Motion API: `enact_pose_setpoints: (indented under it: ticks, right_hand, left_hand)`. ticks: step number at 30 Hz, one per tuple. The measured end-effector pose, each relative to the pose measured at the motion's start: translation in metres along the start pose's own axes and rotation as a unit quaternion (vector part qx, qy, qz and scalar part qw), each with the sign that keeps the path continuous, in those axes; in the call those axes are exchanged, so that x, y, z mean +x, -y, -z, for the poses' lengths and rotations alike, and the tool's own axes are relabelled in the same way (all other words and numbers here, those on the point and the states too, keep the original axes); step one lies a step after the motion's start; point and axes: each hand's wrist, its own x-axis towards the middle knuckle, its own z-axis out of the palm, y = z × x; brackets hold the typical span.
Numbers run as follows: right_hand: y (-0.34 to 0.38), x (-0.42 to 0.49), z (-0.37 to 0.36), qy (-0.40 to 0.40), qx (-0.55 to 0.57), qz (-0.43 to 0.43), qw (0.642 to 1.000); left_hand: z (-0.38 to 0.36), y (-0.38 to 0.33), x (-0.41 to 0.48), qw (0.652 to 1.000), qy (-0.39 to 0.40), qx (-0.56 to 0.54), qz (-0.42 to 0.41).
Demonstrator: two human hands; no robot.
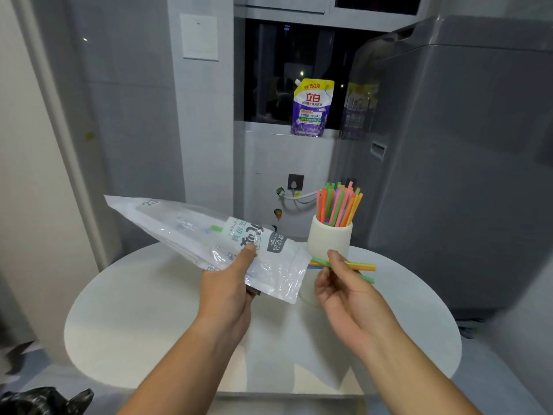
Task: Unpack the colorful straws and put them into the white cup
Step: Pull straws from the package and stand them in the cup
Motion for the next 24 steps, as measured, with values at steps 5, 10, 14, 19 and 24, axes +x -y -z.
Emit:
enact_pose_setpoints:
  ticks: [5, 10, 14, 19, 24]
  right_hand:
    - [-0.004, 0.005, 0.001, -0.046, -0.114, 0.093, 0.988]
    - [-0.001, 0.013, -0.003, -0.115, -0.213, 0.194, 0.951]
    - [0.005, 0.015, -0.006, -0.103, -0.221, 0.178, 0.953]
    - [0.006, 0.011, 0.0, 0.031, -0.199, 0.135, 0.97]
    - [0.011, 0.01, 0.001, 0.063, -0.197, 0.143, 0.968]
  left_hand:
    - [0.0, 0.005, -0.002, 0.999, 0.002, -0.027, 0.031]
    - [-0.005, 0.011, -0.007, 0.997, 0.011, -0.041, 0.062]
    - [-0.008, 0.014, -0.008, 0.996, -0.002, -0.055, 0.071]
    - [-0.007, 0.013, -0.006, 0.995, -0.01, -0.068, 0.066]
    - [-0.008, 0.012, -0.007, 0.993, -0.008, -0.085, 0.078]
